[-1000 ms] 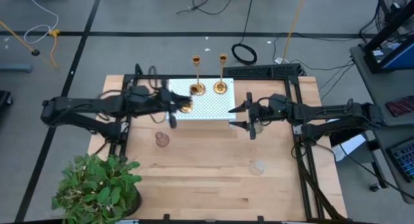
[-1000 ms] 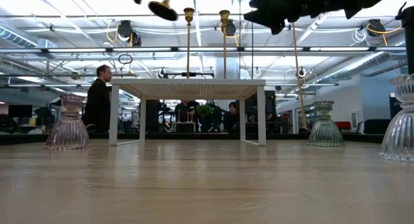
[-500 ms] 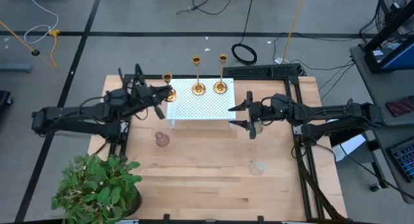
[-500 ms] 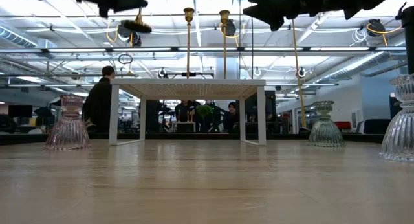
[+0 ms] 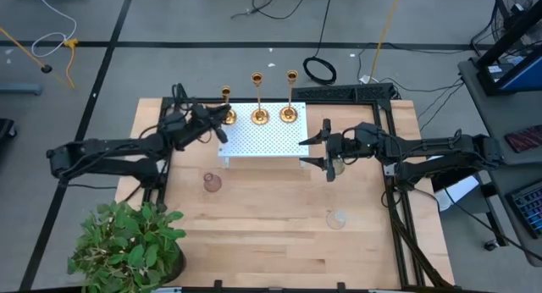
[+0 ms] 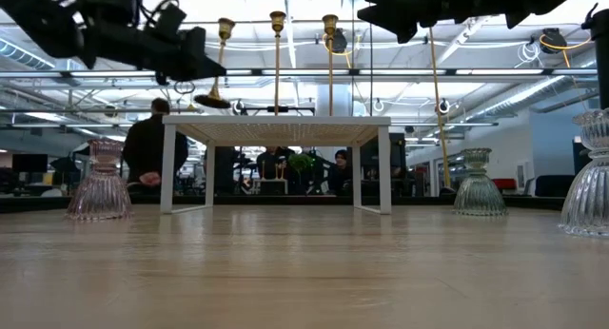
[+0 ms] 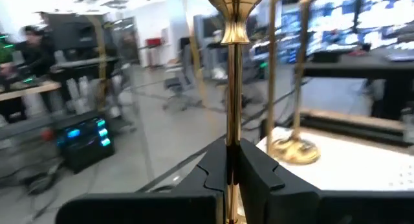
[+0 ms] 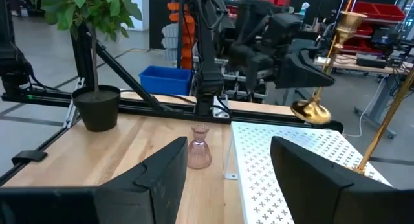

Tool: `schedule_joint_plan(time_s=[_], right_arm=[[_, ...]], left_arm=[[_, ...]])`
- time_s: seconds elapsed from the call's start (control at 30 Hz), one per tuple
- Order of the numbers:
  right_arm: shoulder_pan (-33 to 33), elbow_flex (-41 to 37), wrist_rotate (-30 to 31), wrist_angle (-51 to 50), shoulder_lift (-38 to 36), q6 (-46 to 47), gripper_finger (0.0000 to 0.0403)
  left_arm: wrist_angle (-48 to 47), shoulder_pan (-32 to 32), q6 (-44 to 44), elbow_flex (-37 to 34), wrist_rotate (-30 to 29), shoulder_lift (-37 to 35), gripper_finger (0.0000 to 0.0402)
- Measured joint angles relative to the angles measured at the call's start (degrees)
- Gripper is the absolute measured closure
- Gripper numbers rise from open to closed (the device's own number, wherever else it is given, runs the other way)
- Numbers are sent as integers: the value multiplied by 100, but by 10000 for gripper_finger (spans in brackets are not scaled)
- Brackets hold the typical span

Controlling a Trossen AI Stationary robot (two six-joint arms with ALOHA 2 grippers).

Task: Pick & Place candle stick holders
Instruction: Put the small gold candle holder on the shelf aligned with the other gold candle holders

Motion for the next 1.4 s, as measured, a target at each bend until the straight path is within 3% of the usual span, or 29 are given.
schedule_joint_plan(time_s=[0.07,0.4,1.2,1.4], right_arm=[[0,0,1,0,0,0,186],[0,0,-2,-71,1,4,190],[0,0,-2,-90,2,7,190],[0,0,-2,-90,2,4,190]], left_arm=[[350,183,-147,4,335,295,386],[711,593,-447,2,368,1184,386],[368,644,-441,7,365,1279,356],[368,644,-414,7,360,1277,306]])
